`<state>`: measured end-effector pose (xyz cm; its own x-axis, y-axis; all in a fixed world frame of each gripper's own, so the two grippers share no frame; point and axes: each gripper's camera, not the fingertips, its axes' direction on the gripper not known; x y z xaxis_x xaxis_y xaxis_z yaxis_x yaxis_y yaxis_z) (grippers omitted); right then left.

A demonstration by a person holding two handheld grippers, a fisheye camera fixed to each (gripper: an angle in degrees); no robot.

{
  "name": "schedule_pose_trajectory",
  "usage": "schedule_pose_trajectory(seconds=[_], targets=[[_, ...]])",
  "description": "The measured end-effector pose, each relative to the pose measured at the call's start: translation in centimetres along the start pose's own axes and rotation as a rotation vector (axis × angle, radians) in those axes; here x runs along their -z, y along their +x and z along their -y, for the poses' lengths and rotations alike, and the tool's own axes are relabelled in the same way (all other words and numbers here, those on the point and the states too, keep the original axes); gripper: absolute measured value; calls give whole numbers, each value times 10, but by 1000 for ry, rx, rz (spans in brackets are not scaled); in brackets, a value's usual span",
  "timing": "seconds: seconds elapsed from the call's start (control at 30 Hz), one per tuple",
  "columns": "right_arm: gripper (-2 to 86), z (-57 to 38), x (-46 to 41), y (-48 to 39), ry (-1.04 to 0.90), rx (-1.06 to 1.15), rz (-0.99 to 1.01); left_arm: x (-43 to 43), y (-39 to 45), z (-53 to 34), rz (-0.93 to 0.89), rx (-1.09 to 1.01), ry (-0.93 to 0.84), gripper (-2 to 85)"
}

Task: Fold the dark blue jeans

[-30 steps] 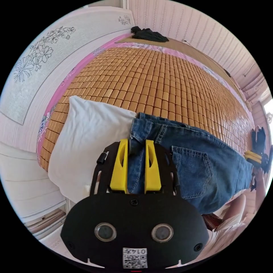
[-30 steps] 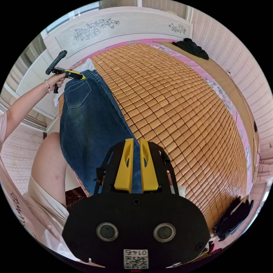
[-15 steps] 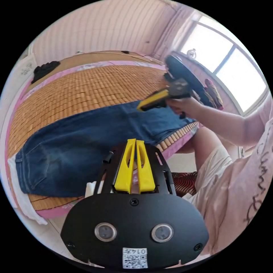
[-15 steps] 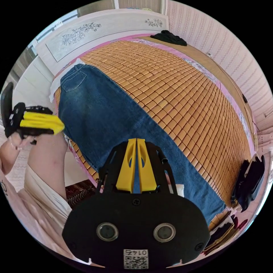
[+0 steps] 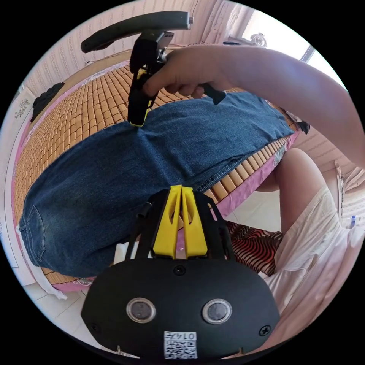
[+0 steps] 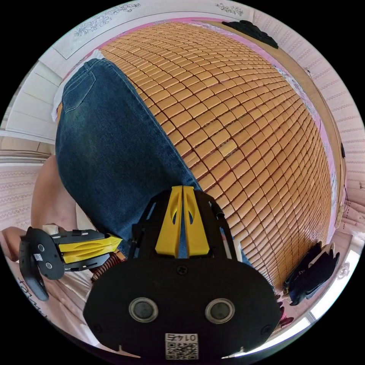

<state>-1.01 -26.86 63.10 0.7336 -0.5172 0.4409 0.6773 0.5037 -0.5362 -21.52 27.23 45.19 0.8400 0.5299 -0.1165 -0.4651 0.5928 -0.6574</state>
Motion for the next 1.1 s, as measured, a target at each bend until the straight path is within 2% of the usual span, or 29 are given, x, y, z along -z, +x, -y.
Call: schedule_pose_trajectory(seconds=[0.1,0.13,0.2,0.33,0.4,0.47,0.57,0.63,0.7,0.77,0.87,1.03,1.1], targets=[[-10,2,-4,5,-67,35,11,-5,2,4,-15,-24,-12,-10],[-10,0,-2,7,-25,22,-35,-6,2,6,-18,-18,-13,-10],[-10,-3,-19,14,-44,-33,15,-11,1,4,-35,21,11,-10],[-10,-36,-33,35,70,-154,131,-17,-5,1,-115,83,53,-10],[-10,-74,-31,44,230,-218,174,-16,-11,-2,-184,119,67,-10],[-9,-157,-23,52,465,-354,74,-10,-17,-7,-185,135,95,-10],[-8,-275,-33,68,510,-565,-58,-5,-23,-10,-77,141,63,-10],[-7,-353,-39,79,530,-667,-116,-1,-30,-10,-77,176,61,-10],[-3,-425,-50,94,496,-740,-117,5,-39,-10,-108,212,76,-10],[12,-508,-69,115,389,-961,-193,11,-47,-7,-77,242,80,-10],[138,-573,-102,136,306,-1138,-150,9,-50,-2,-31,262,53,-10],[161,-614,-164,157,215,-1193,63,-6,-44,4,12,248,-40,-10],[161,-619,-172,157,197,-1185,46,-16,-42,4,57,240,-82,-10]])
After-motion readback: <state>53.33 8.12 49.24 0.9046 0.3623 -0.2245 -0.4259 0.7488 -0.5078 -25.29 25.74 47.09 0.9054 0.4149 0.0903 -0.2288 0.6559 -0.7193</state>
